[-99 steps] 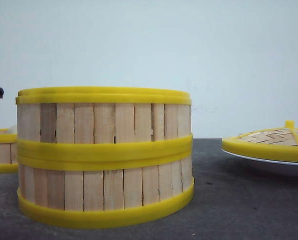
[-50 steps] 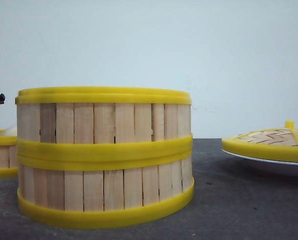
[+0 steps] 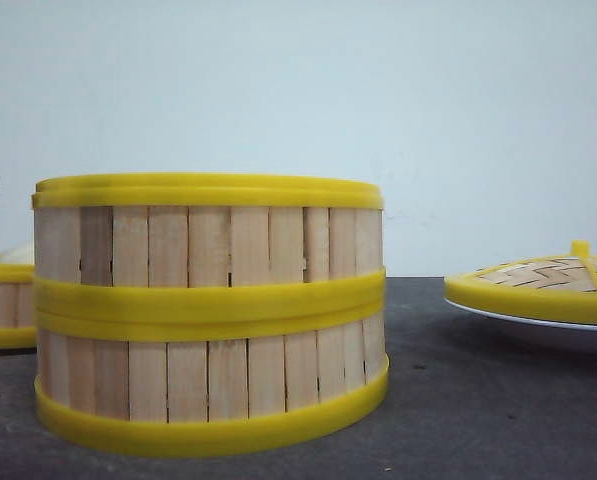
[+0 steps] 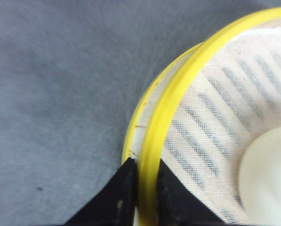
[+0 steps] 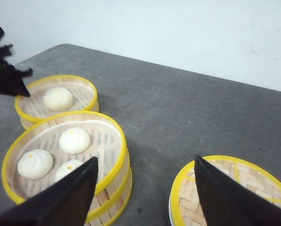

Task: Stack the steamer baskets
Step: 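Move the left gripper to the rim of the basket beside the stack, then grasp the basket rim with the left gripper and lift it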

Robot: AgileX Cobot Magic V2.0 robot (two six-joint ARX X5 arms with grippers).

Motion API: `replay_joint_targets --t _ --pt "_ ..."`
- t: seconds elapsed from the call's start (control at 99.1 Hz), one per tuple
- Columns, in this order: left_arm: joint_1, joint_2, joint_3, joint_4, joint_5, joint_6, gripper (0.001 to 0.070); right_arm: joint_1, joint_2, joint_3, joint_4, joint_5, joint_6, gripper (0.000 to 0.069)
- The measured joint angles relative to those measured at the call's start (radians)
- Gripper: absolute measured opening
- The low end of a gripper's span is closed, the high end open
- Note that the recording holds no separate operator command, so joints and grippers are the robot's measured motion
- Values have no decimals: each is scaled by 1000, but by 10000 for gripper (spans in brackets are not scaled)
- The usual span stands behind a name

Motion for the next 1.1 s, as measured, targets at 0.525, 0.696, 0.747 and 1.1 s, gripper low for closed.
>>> replay_joint_targets --t 0.525,0.696,0.747,1.1 --pt "-35 -259 269 -280 301 55 26 0 0 0 0 0 0 393" --pt "-99 -354 277 -367 322 93 26 0 0 0 0 0 0 393" --pt "-126 -369 277 -388 323 104 26 0 0 0 0 0 0 393" --pt "-378 -342 277 -432 231 132 26 0 0 0 0 0 0 393"
